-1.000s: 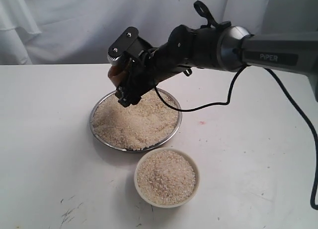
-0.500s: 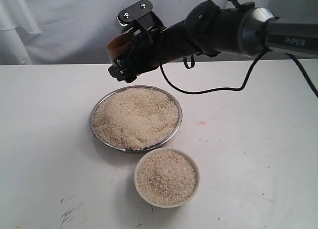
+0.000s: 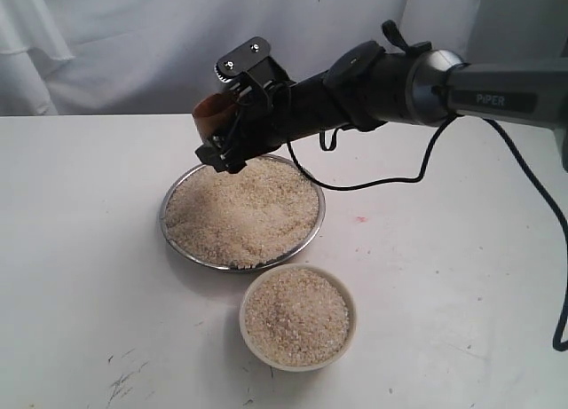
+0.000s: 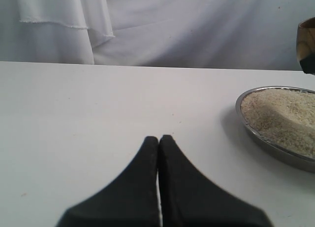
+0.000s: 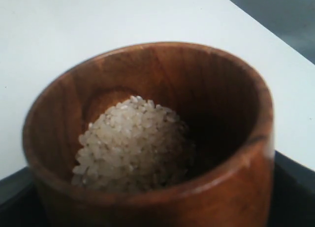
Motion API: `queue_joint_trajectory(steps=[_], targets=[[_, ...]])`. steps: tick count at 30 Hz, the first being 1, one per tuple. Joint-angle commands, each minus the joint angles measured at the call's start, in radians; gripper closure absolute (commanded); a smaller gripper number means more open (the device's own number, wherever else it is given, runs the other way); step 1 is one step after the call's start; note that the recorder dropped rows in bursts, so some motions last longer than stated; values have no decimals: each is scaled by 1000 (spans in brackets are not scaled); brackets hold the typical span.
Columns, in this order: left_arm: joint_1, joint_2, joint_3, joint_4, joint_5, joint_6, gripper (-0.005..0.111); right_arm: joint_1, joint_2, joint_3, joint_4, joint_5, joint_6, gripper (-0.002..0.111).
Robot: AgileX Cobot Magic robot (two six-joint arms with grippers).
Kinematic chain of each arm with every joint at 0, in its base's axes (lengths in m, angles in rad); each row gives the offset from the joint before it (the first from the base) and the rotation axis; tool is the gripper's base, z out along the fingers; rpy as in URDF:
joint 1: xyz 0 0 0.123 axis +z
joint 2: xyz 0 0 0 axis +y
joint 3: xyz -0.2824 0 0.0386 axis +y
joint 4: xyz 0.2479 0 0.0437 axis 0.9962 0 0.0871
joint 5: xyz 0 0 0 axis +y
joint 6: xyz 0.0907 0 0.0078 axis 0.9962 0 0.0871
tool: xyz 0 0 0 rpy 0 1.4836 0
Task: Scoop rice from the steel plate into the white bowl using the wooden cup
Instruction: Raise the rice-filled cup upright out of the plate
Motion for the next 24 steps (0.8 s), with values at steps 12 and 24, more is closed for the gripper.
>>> queue_joint_trajectory(steps=[12,24], targets=[[-2,-5,5,-1,-6,-3,107,-4,-31,-2,31,-15,69,108],[-2,-5,5,-1,-6,-3,107,-8,-31,-2,-11,2,107,108]])
